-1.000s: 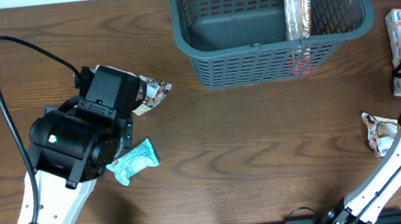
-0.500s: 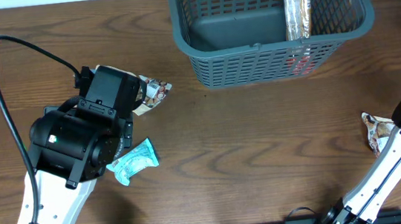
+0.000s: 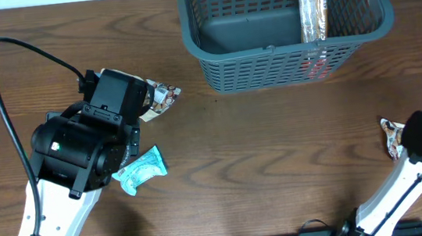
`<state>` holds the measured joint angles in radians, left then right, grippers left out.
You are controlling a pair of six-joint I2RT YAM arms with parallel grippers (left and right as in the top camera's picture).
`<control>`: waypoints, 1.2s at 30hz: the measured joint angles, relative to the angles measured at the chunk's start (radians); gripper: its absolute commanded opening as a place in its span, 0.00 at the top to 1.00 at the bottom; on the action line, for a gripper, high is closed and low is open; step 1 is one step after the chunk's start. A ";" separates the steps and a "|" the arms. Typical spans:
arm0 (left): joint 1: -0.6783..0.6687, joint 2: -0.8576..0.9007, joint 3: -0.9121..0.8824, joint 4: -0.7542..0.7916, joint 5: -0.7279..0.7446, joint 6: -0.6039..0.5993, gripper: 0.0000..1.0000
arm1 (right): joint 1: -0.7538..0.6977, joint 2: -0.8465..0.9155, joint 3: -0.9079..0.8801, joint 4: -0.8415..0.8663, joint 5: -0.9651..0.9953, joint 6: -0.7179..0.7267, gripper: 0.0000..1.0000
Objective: Pack container
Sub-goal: 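Close the right gripper on the Kleenex tissue packs and lift, then carry the tissue packs over the basket with the right gripper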
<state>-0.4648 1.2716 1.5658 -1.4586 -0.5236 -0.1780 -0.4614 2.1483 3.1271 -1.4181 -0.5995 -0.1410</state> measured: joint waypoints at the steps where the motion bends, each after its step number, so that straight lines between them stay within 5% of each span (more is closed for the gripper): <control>1: 0.000 0.000 0.000 0.000 0.000 0.000 0.01 | 0.024 -0.007 0.001 -0.020 0.003 0.000 0.98; 22: 0.000 0.000 0.000 0.000 0.000 0.000 0.02 | 0.320 0.003 -0.326 -0.101 0.422 0.063 0.98; 36: 0.000 0.000 0.000 0.000 0.000 0.000 0.01 | 0.348 0.005 -0.675 0.090 0.531 0.121 0.98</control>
<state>-0.4648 1.2716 1.5658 -1.4586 -0.5240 -0.1783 -0.1135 2.1532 2.4519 -1.3285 -0.0685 -0.0200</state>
